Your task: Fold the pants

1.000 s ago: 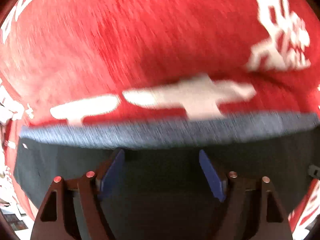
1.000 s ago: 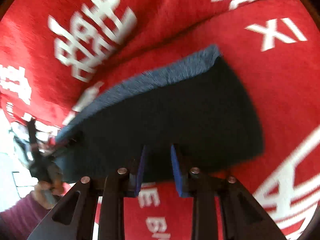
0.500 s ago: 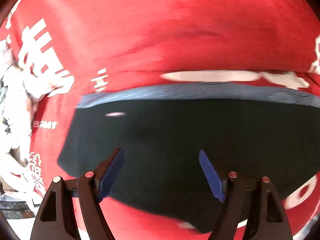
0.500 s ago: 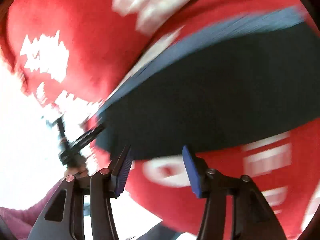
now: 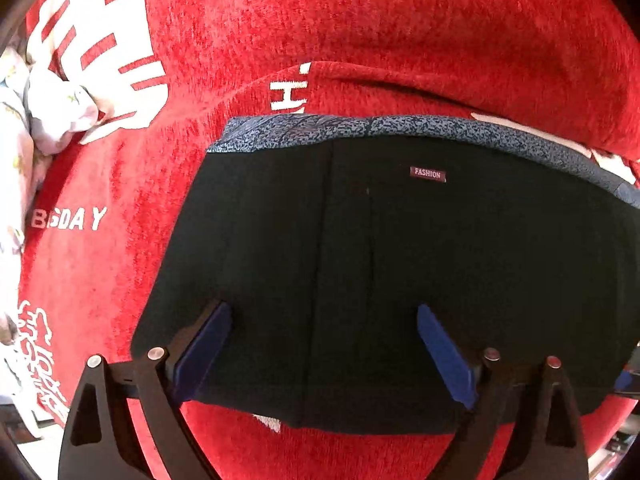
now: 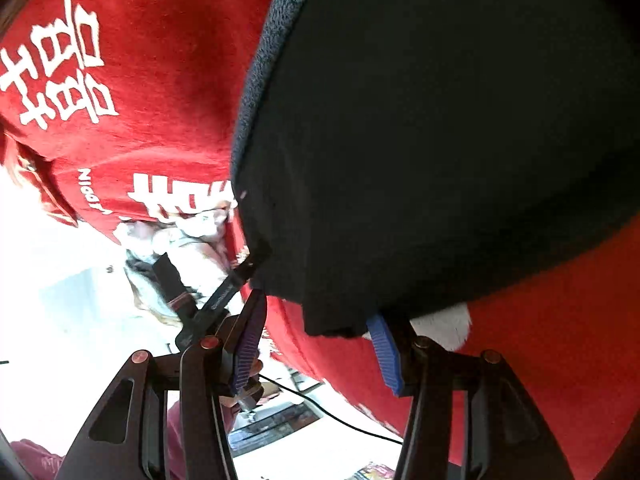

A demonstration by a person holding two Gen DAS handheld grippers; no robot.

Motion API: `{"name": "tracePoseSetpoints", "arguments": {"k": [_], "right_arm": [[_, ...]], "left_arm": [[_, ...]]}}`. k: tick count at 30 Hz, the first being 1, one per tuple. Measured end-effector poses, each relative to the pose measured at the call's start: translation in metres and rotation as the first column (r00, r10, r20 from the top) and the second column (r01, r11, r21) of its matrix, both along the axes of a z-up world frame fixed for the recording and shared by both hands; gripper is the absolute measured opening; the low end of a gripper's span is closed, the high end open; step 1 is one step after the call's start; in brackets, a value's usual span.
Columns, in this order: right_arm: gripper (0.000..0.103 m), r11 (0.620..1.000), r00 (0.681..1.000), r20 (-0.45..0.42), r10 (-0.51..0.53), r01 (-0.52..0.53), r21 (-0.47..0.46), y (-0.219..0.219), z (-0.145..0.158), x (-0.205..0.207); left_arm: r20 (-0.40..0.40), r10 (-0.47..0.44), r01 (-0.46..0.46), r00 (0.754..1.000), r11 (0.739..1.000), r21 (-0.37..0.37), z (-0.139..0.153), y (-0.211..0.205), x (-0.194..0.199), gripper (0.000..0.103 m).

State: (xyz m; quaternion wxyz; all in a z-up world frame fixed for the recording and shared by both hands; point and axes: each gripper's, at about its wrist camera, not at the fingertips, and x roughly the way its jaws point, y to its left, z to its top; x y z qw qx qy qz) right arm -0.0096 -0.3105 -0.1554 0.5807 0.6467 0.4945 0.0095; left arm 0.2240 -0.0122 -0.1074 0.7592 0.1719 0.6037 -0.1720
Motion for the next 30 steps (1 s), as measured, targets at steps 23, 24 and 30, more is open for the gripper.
{"name": "tracePoseSetpoints", "arguments": {"k": [23,24,30], "right_arm": [[0.02,0.805,0.955,-0.235,0.183,-0.283,-0.521,-0.048,0.058,0.008],[0.016,0.805,0.947,-0.259,0.189,-0.301,-0.511,-0.044,0.052,0.012],[0.017,0.843,0.946,-0.272,0.175,-0.287,-0.454,-0.035,0.051,-0.018]], "left_arm": [[-0.057,-0.206,0.204,0.977,0.978,-0.043,0.007,-0.104,-0.1,0.095],[-0.034,-0.216,0.217,0.976,0.976,0.004,-0.002,-0.107,-0.108,0.097],[-0.039,-0.226,0.225,0.973,0.974,-0.017,0.013,-0.086,-0.108,0.097]]}}
